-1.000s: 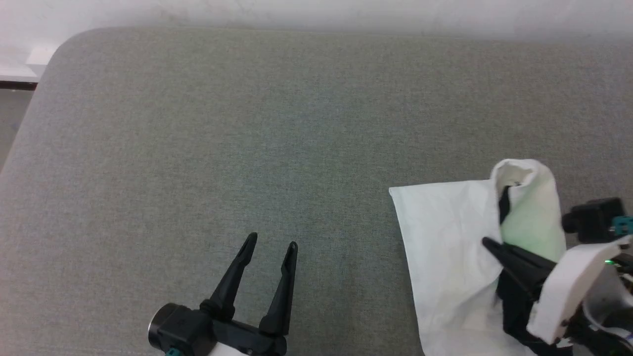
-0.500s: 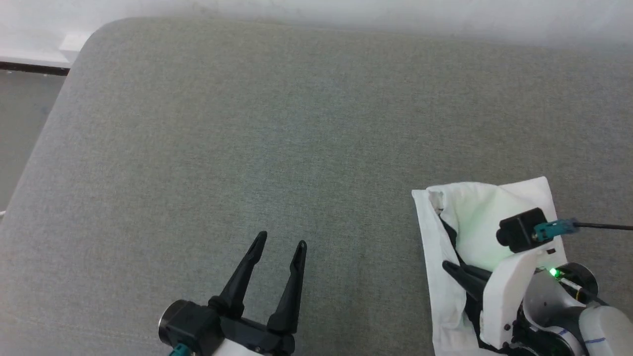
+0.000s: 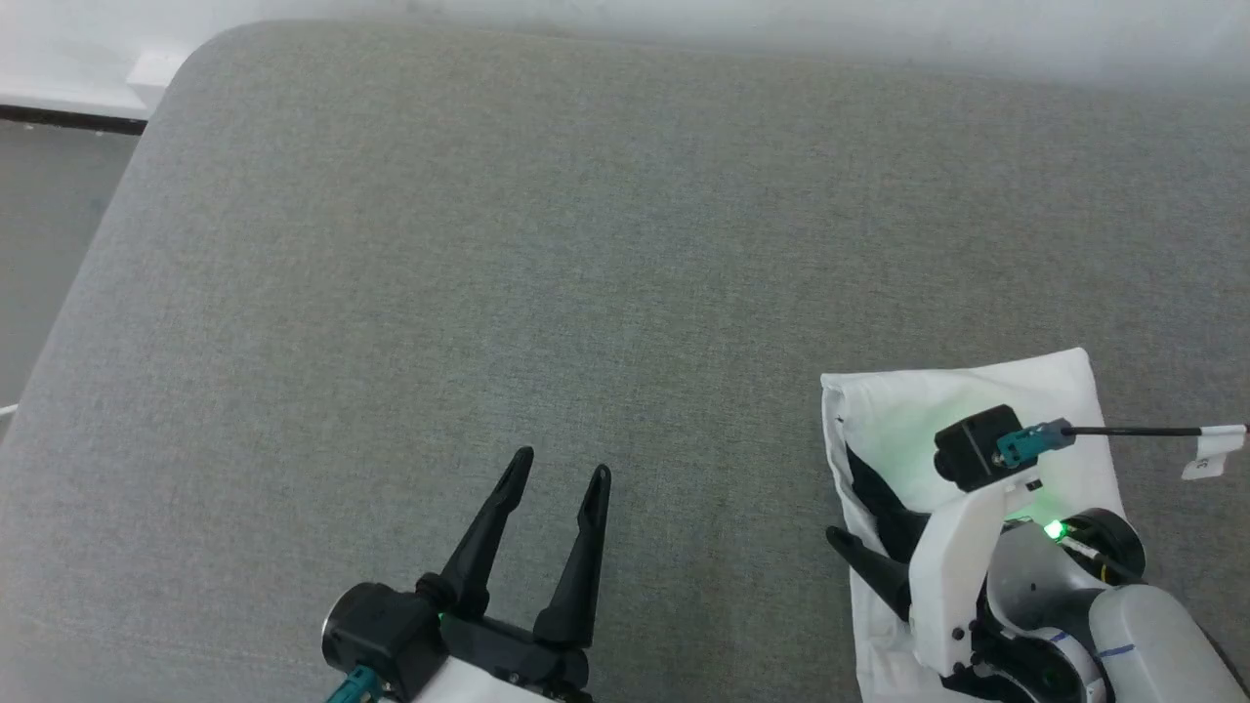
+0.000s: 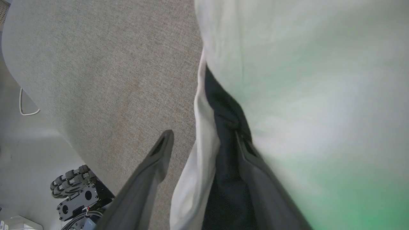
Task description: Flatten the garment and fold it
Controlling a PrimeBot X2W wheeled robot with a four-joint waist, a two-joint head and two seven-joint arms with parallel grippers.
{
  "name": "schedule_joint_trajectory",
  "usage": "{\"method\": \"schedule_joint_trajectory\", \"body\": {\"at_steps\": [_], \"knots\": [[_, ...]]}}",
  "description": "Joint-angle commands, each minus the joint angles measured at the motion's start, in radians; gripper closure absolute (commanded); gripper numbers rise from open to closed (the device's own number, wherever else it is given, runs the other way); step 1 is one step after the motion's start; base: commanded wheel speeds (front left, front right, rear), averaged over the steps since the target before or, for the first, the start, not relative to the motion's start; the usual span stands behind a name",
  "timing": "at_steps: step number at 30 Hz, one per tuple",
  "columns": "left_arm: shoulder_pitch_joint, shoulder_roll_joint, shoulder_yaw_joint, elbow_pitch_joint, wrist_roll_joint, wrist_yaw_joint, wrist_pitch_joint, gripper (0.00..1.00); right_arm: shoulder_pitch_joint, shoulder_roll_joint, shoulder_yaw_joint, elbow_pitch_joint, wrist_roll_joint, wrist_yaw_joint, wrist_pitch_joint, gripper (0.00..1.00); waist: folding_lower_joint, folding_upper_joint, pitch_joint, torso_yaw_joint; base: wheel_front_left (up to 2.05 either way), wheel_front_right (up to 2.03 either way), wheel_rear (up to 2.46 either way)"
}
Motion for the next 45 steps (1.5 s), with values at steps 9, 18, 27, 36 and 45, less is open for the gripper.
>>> {"method": "schedule_joint_trajectory", "body": {"at_steps": [9,18,27,36,45], "knots": [[-0.005,-0.009,0.005,0.005,0.008,-0.014,-0.005,0.0,0.026,-0.051,-0.158,-0.186,0.063,-0.002,0.028,0.0,0.0,0.0,-0.01,-0.048,0.0,0.0,0.0],[-0.008,-0.014,0.014,-0.002,0.018,-0.014,-0.005,0.0,0.107,-0.058,-0.358,-0.225,0.037,-0.002,0.007,0.0,0.0,0.0,0.017,-0.076,0.0,0.0,0.0],[-0.024,-0.009,0.011,-0.016,0.043,-0.013,-0.005,0.0,0.098,-0.029,-0.353,-0.078,0.012,-0.002,-0.019,0.0,0.0,0.0,0.031,-0.06,0.0,0.0,0.0],[-0.018,0.001,0.004,-0.022,0.041,-0.008,0.001,0.0,0.067,0.011,-0.331,0.083,0.033,-0.002,-0.029,1.0,0.0,0.0,0.024,-0.039,0.0,0.0,0.0],[-0.015,0.006,0.008,-0.042,0.04,0.007,0.004,0.0,0.02,-0.014,-0.316,0.076,0.02,-0.002,-0.11,1.0,0.0,0.0,-0.014,-0.09,0.0,0.0,0.0]]}}
